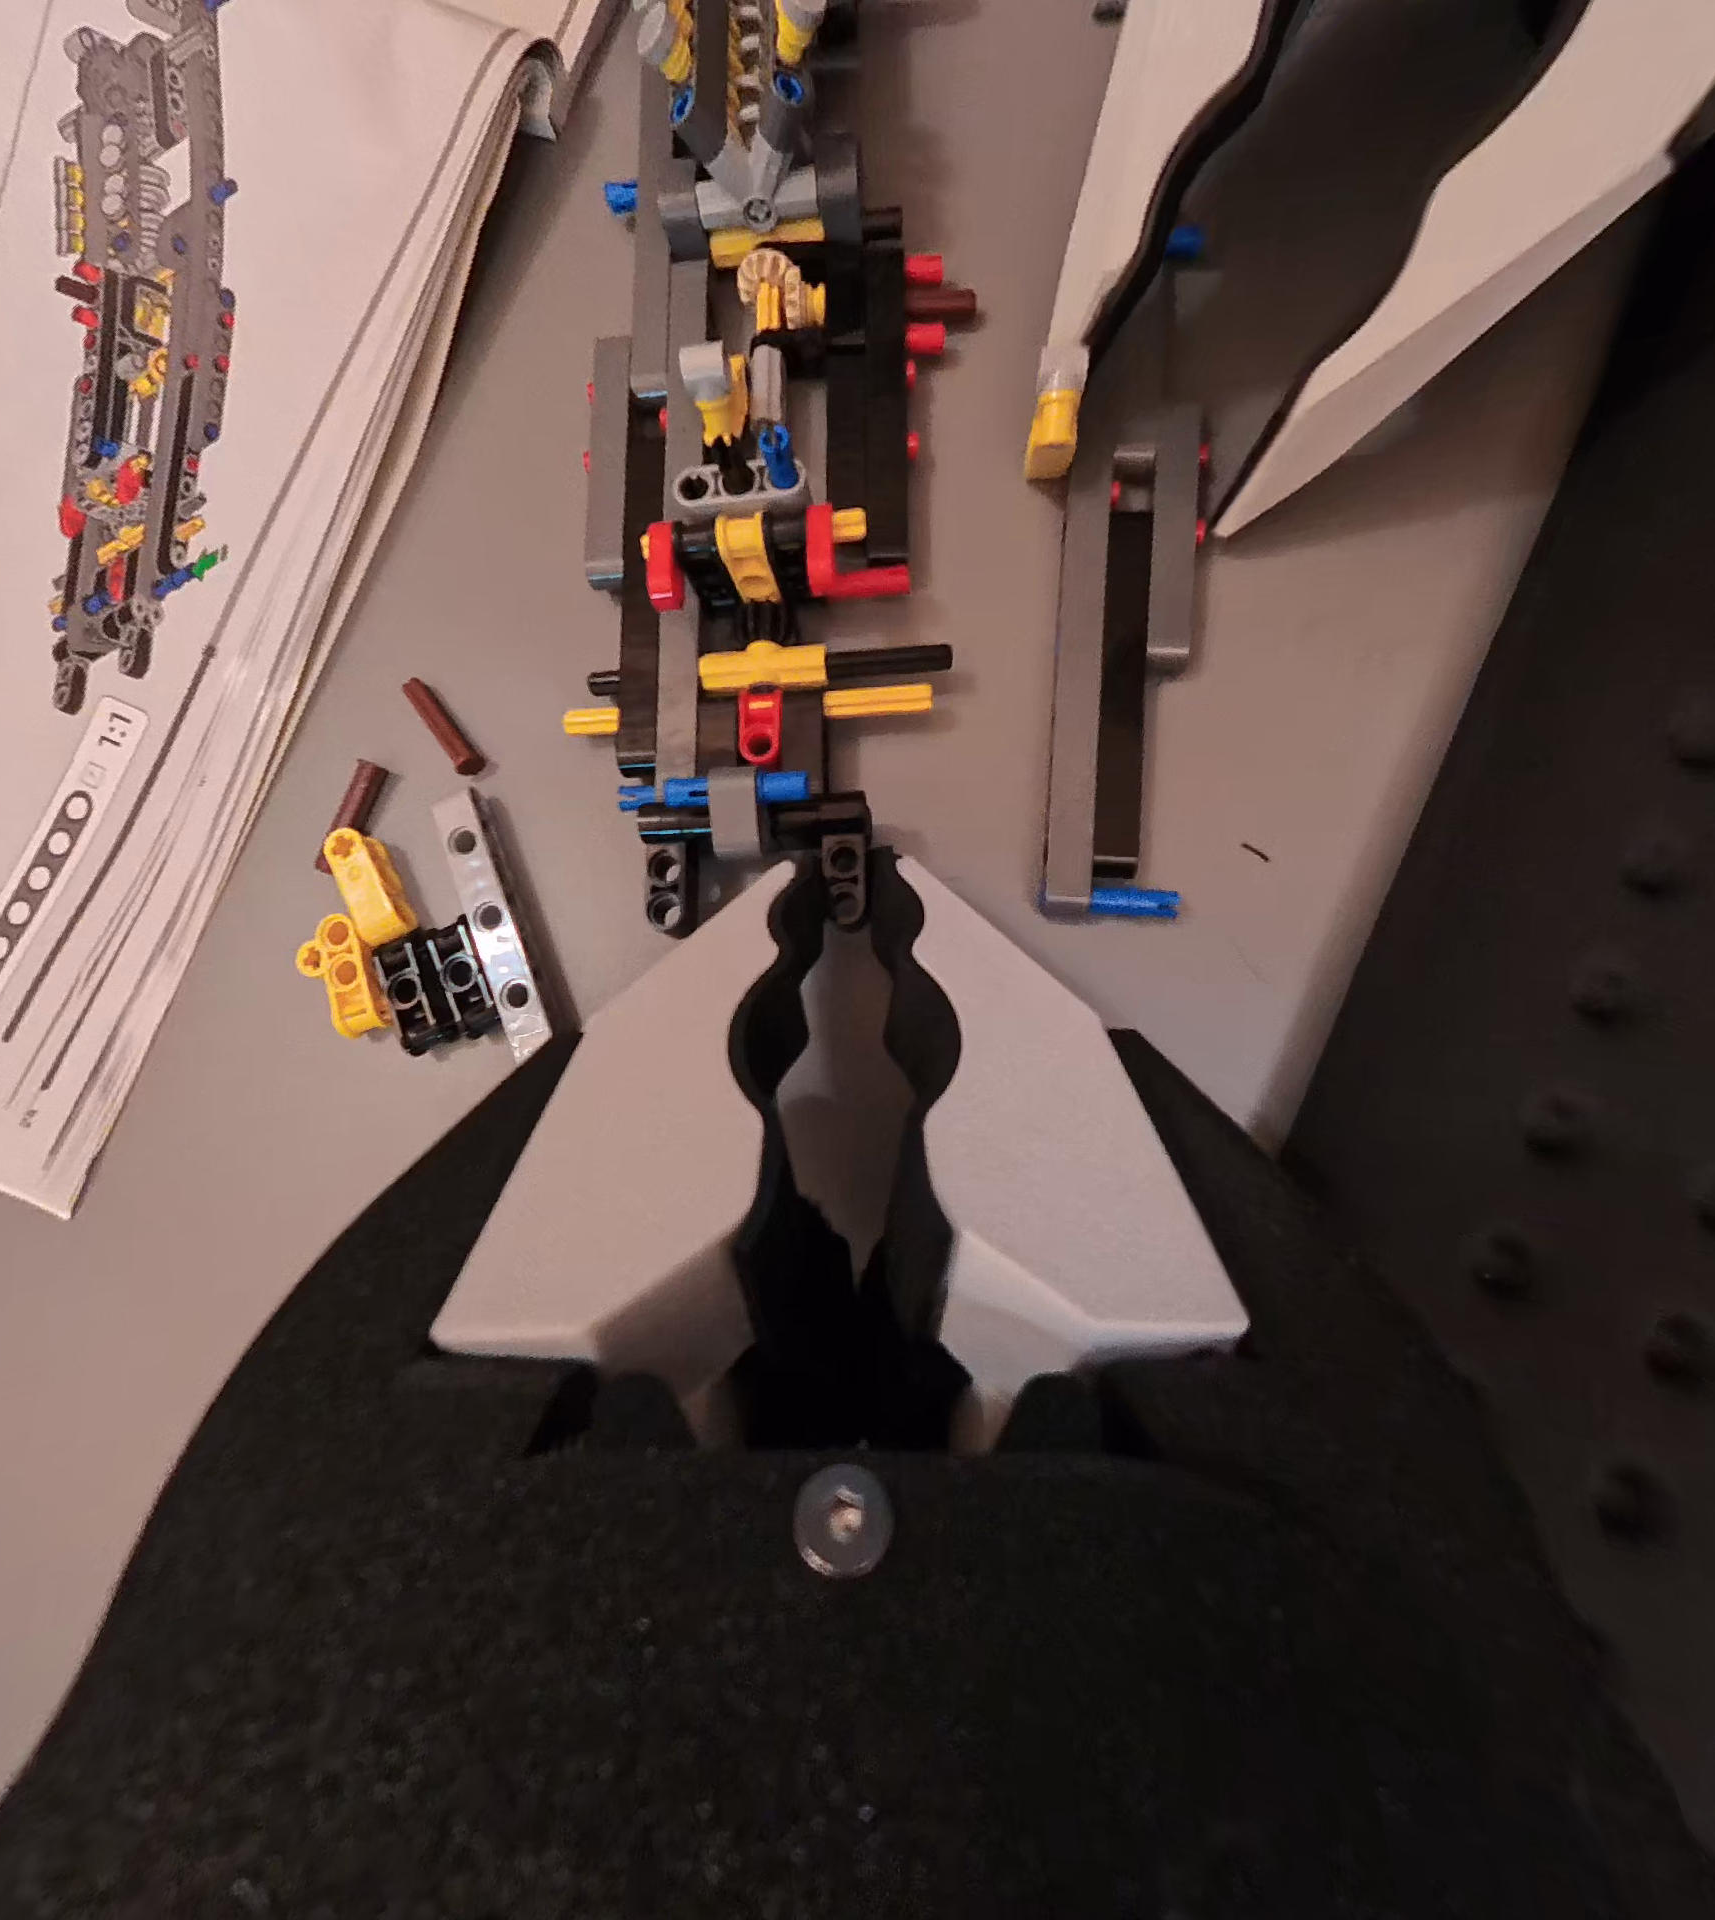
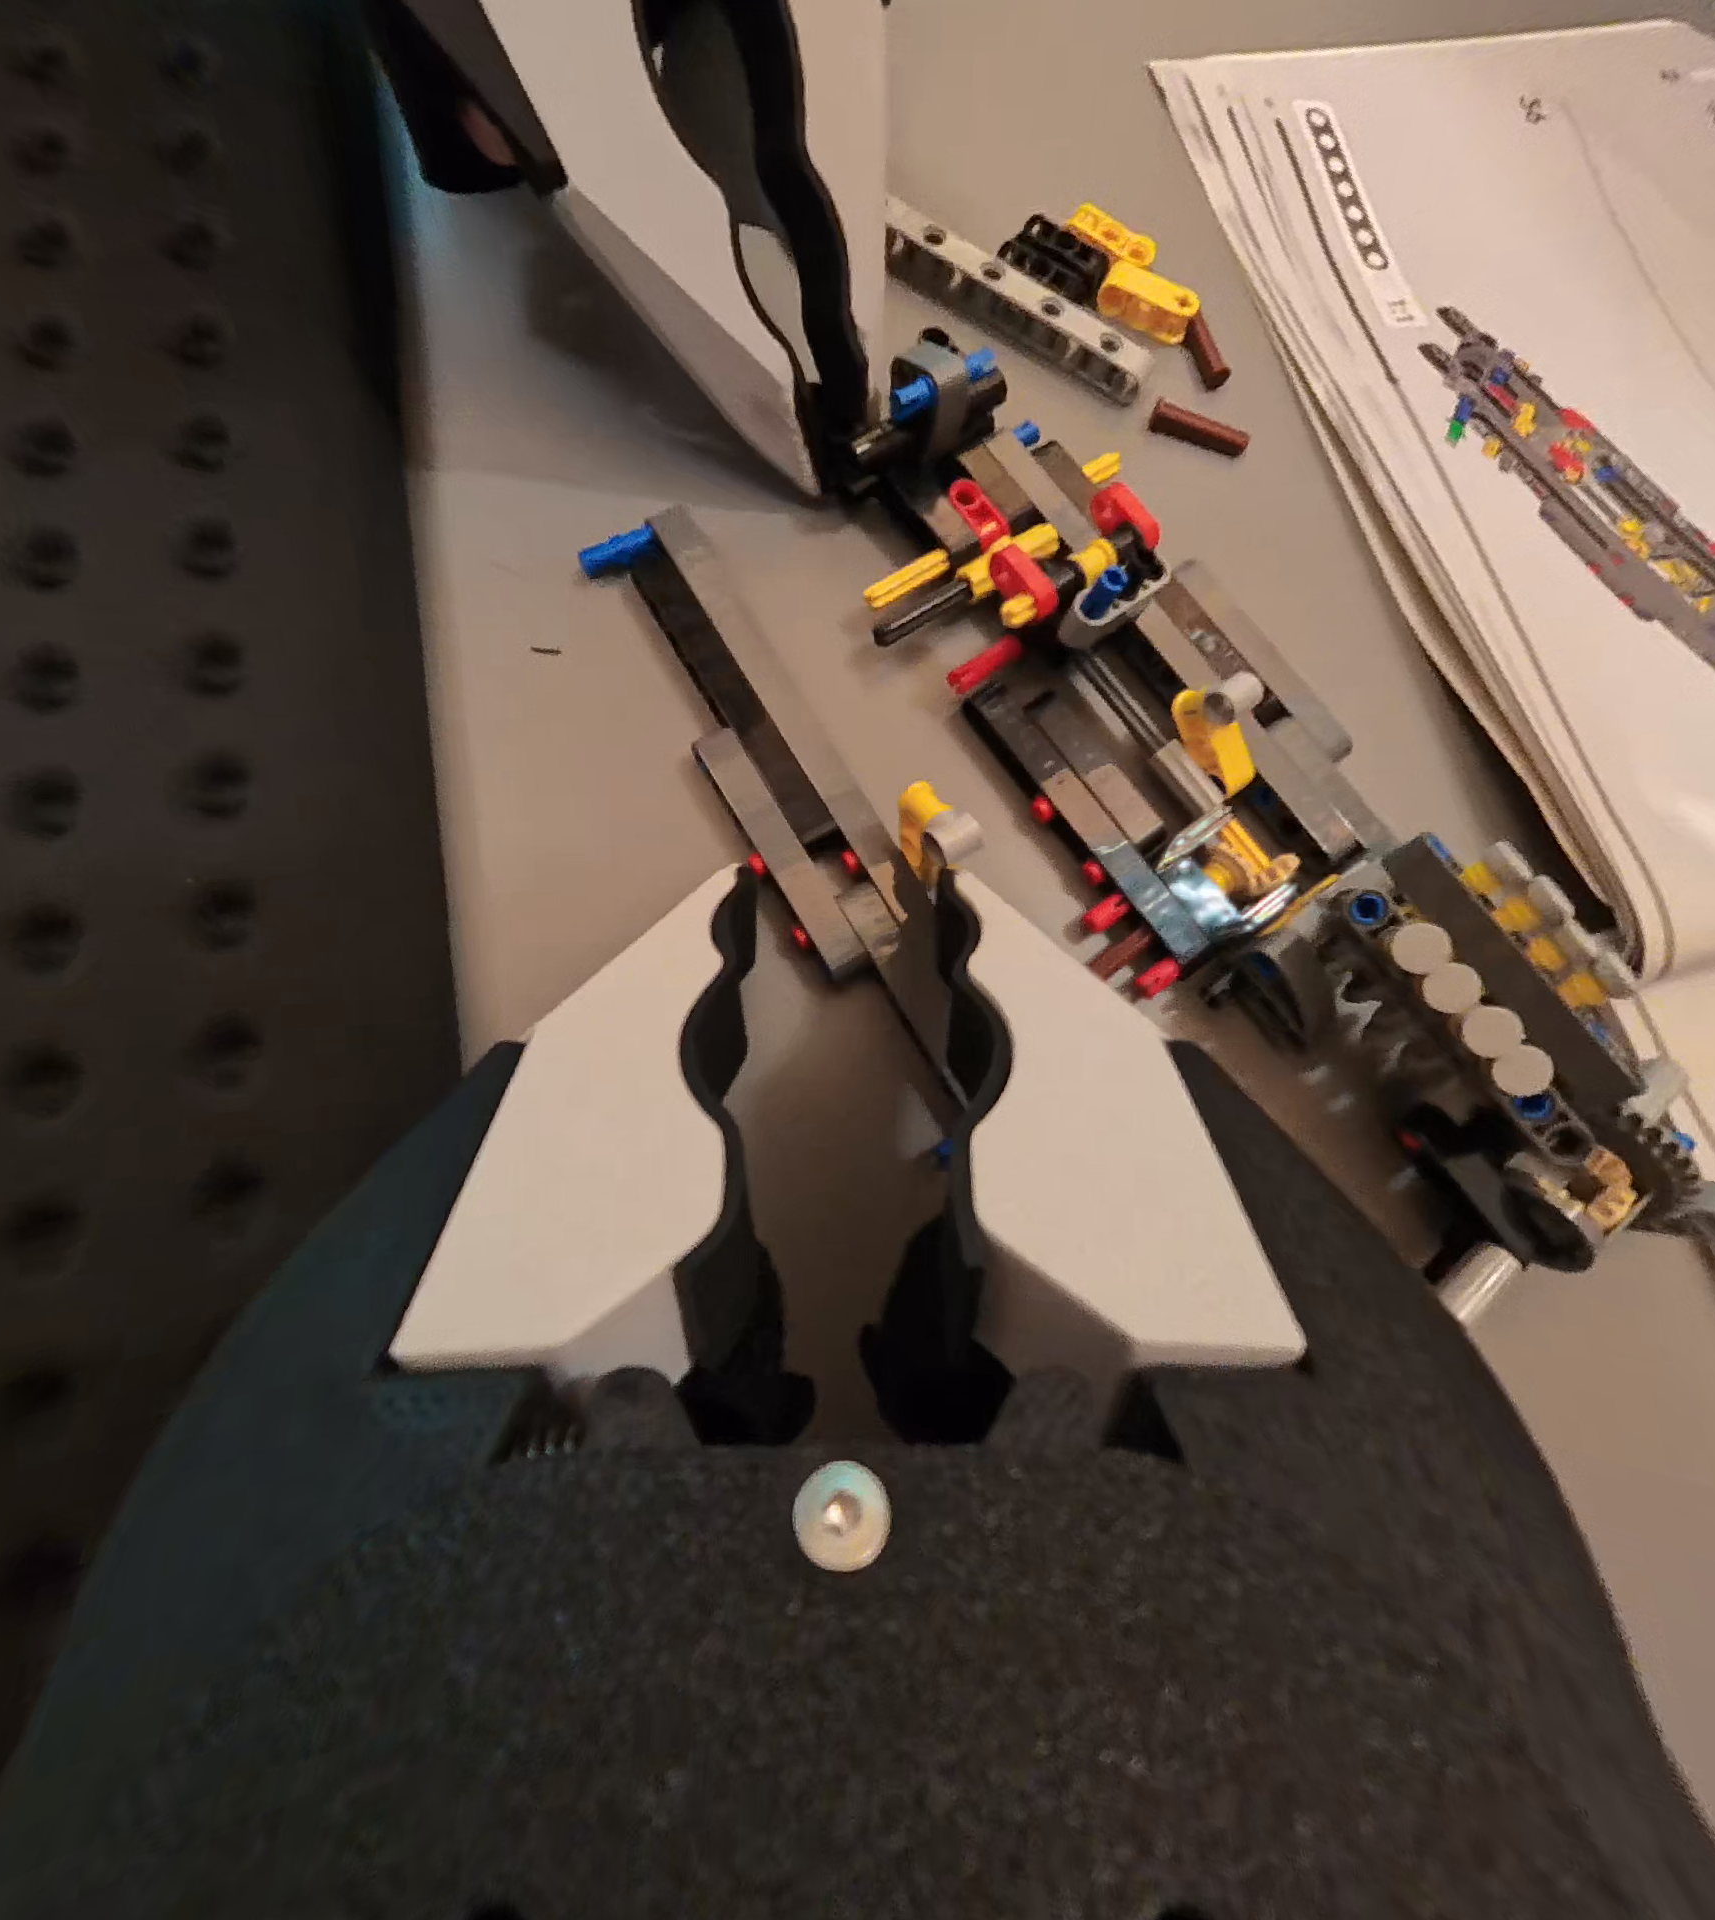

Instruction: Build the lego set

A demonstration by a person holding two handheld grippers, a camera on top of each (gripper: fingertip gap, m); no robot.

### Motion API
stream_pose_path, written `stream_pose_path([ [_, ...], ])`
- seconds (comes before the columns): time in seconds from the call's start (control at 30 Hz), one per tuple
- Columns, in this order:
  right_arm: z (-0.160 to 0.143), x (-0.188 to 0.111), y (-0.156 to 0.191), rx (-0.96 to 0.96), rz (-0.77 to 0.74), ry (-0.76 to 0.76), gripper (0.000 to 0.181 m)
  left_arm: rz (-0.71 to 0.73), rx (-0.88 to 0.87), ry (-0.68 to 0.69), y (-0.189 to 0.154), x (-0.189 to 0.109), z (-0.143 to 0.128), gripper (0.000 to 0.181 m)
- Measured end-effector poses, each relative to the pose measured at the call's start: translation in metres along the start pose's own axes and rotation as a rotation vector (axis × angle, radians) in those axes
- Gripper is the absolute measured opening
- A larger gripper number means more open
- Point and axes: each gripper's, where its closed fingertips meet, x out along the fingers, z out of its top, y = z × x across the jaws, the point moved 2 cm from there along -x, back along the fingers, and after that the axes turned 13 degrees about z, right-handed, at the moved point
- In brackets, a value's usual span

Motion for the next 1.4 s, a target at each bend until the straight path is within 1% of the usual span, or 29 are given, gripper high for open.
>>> stream_pose_path([
  [0.03,0.003,-0.003,0.001,-0.002,-0.005,-0.011,0.037,0.003,-0.008,0.005,0.001,0.000,0.000,0.009],
  [0.1,0.003,-0.013,0.001,-0.010,-0.043,-0.029,0.037,0.005,-0.004,-0.002,0.000,-0.001,-0.001,0.007],
  [0.2,-0.019,-0.032,-0.008,-0.020,-0.161,0.046,0.033,0.014,0.022,-0.016,0.000,-0.001,-0.001,0.007],
  [0.27,-0.028,-0.038,-0.009,-0.017,-0.184,0.067,0.027,0.033,0.045,-0.009,0.000,-0.001,0.000,0.007],
  [0.37,-0.017,-0.034,-0.002,-0.018,-0.144,0.028,0.025,0.110,0.131,0.004,0.000,0.000,0.001,0.007],
  [0.47,-0.007,-0.026,-0.003,-0.033,-0.121,0.025,0.028,0.124,0.132,0.029,0.000,0.000,0.001,0.007],
  [0.63,-0.019,-0.021,-0.010,-0.028,-0.091,0.068,0.034,0.089,0.084,0.021,0.000,0.000,0.001,0.007],
  [0.73,-0.023,-0.023,-0.008,-0.004,-0.043,0.058,0.029,0.064,0.063,0.011,0.000,0.000,0.000,0.007],
  [0.87,-0.025,-0.025,-0.019,-0.011,-0.082,0.053,0.017,0.051,0.061,0.001,0.000,0.000,0.000,0.007],
  [0.93,-0.025,-0.024,-0.025,-0.017,-0.091,0.047,0.014,0.053,0.062,0.003,-0.001,0.000,0.000,0.007],
  [1.0,-0.025,-0.025,-0.034,-0.010,-0.126,0.044,0.014,0.058,0.065,0.005,-0.001,0.000,0.000,0.007],
  [1.1,-0.027,-0.027,-0.033,0.002,-0.122,0.038,0.013,0.060,0.068,0.007,-0.001,-0.001,0.000,0.007],
  [1.23,-0.029,-0.029,-0.039,0.004,-0.179,0.013,0.012,0.060,0.076,0.005,-0.001,-0.001,0.000,0.007],
  [1.4,-0.027,-0.028,-0.044,-0.003,-0.165,0.043,0.013,0.054,0.079,0.007,-0.001,-0.001,0.000,0.007],
])
